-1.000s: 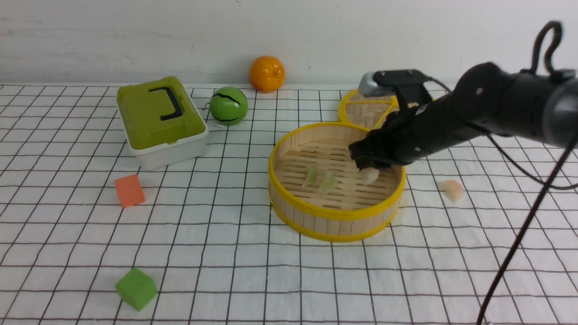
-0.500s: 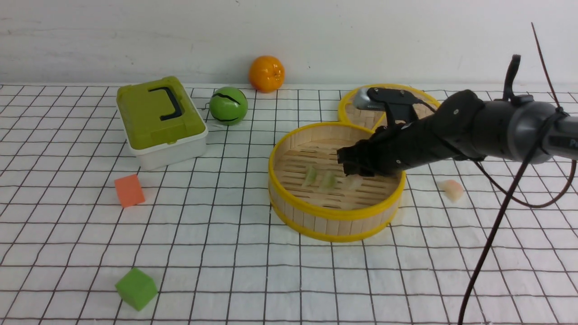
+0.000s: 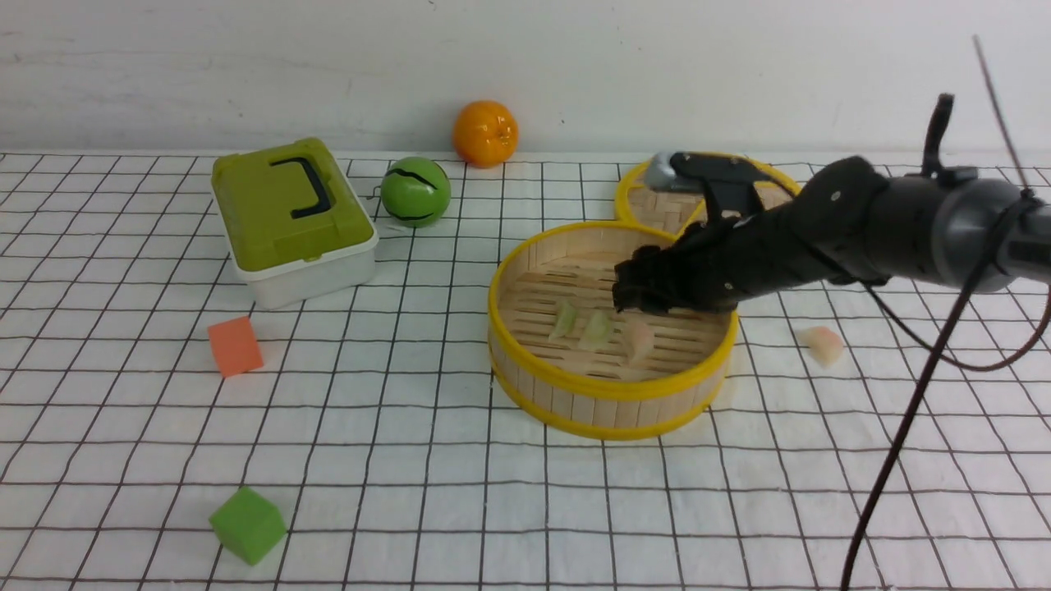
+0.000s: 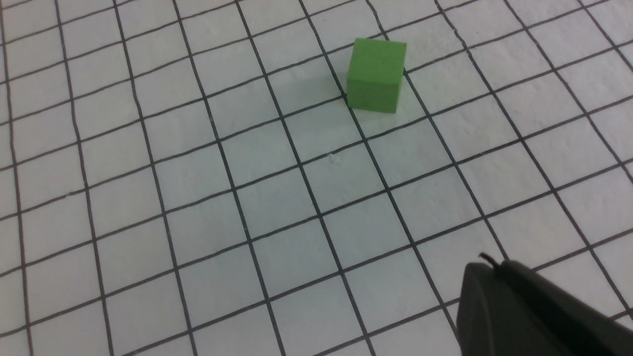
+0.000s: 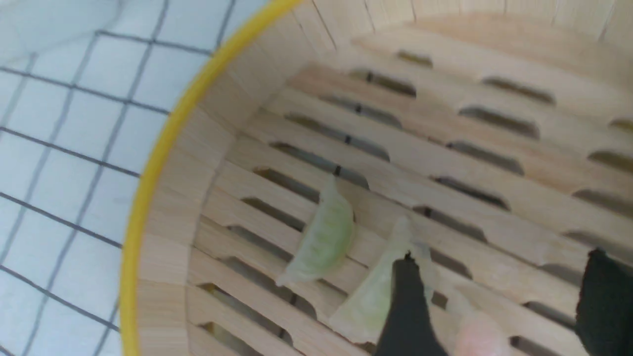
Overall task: Put the dumplings into the steamer on the table with the white tablecloth.
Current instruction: 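Place the dumpling in the bamboo steamer basket with the right gripper, then reach for and grasp a dumpling lying on the table beside the steamer, then place the dumpling in the bamboo steamer basket with the right gripper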
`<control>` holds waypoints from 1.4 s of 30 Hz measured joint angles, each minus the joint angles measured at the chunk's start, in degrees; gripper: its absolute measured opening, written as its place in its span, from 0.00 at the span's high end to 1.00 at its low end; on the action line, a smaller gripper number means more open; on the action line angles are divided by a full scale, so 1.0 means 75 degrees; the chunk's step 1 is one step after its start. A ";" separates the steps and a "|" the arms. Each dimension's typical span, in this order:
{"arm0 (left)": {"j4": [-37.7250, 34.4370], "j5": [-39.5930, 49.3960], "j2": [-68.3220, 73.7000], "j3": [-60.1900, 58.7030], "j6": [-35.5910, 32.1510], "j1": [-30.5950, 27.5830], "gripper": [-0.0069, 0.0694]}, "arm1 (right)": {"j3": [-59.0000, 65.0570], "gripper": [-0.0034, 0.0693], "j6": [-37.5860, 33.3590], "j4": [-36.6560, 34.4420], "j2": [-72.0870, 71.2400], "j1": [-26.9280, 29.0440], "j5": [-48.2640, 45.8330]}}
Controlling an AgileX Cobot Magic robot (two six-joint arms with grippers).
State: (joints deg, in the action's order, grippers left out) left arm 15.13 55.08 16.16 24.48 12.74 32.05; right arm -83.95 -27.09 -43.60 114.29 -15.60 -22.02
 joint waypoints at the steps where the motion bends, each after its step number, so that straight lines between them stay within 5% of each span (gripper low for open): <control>1: 0.0006 -0.0014 0.0000 0.0000 0.0000 0.0000 0.92 | 0.0000 0.33 0.0000 0.0132 -0.0253 0.0119 -0.0072; 8: 0.0143 -0.0430 0.0000 -0.0236 0.0009 0.0000 0.91 | -0.0052 0.32 0.0000 0.1767 -0.1032 0.1586 -0.0958; 14: 0.0197 -0.0573 0.0000 -0.0359 0.0018 0.0000 0.91 | -0.0044 0.32 0.0000 0.2913 -0.0035 0.2086 -0.1437; 20: 0.0199 -0.0675 0.0000 -0.0365 0.0018 0.0000 0.91 | -0.0044 0.37 -0.0008 0.2861 0.0591 0.2030 -0.1168; 27: 0.0199 -0.0751 0.0000 -0.0365 0.0018 0.0000 0.90 | -0.0053 0.70 -0.0042 0.2834 0.0886 0.2002 -0.0874; 36: 0.0205 -0.0757 0.0000 -0.0367 0.0018 0.0000 0.89 | -0.0045 0.70 0.0018 0.2622 -0.0003 0.1987 -0.1232; 42: 0.0205 -0.0845 0.0000 -0.0367 0.0018 0.0000 0.89 | -0.0053 0.70 0.0117 0.1110 -0.0991 0.1355 -0.1392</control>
State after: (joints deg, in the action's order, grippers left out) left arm 16.67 48.74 16.16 21.73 12.88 32.05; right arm -84.34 -26.21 -35.28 106.86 -5.44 -32.46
